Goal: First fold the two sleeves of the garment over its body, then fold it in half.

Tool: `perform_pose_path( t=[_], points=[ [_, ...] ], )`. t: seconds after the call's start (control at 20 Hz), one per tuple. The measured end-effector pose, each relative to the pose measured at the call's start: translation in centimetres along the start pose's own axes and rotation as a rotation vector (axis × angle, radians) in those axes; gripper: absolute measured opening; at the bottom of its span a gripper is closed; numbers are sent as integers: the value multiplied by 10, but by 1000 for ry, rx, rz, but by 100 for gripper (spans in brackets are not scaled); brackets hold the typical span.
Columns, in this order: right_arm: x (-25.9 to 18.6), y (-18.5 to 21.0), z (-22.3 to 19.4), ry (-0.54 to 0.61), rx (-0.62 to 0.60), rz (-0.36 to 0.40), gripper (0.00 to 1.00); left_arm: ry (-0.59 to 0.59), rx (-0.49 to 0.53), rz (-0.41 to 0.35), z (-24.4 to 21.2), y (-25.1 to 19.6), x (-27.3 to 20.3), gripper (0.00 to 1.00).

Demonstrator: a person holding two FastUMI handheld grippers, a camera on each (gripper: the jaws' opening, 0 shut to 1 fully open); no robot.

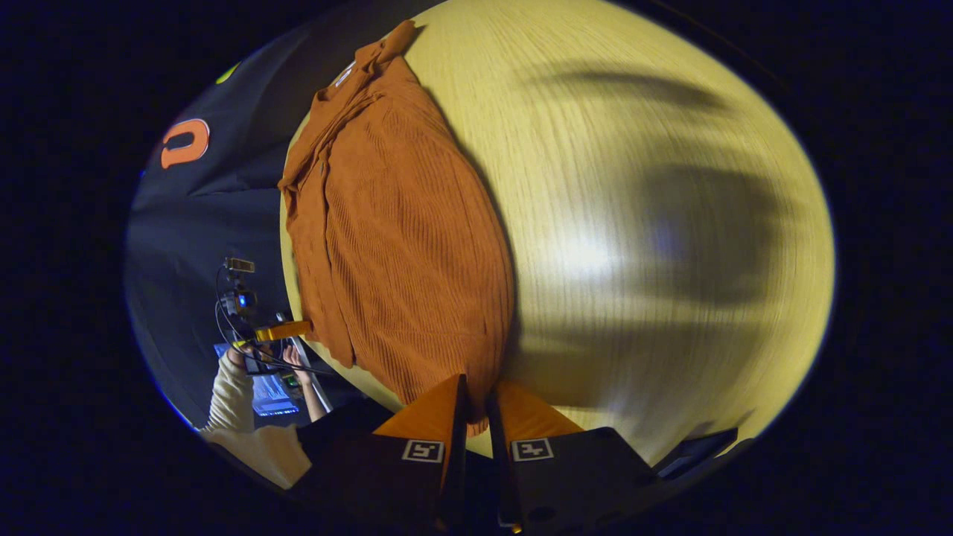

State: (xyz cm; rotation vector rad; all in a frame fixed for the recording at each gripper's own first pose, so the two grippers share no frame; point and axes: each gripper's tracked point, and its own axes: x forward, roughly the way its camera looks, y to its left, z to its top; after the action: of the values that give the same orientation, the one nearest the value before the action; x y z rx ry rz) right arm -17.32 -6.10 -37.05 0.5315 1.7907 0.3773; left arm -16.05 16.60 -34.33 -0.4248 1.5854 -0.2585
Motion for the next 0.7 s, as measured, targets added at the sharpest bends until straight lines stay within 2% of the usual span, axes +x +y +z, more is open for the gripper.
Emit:
perform_pose_path(
  t=[0.1, 0.15, 0.25, 0.3, 0.4, 0.55, 0.7],
  points=[
    [2, -5, -1, -18, 41, -5, 18, -15, 19, 35, -2, 0, -6, 24],
    [0, -5, 1, -26, 42, -14, 9, -27, 29, 52, -2, -2, -7, 11],
    [-5, -6, -1, -39, -3, -40, 9, -34, 3, 87, 1, -11, 0, 5],
    [-2, -6, -3, -49, -18, -62, 4, -36, -7, 105, 2, -14, 10, 4],
    [-4, -4, -2, -73, -76, -100, 4, -66, 28, 150, 4, -26, 23, 3],
    [-25, 33, -8, -127, -121, -8, 4, -137, 156, 223, 8, -43, 27, 3],
    [-46, 67, -12, -174, -181, 50, 4, -191, 222, 257, 13, -71, 22, 3]
  ],
)
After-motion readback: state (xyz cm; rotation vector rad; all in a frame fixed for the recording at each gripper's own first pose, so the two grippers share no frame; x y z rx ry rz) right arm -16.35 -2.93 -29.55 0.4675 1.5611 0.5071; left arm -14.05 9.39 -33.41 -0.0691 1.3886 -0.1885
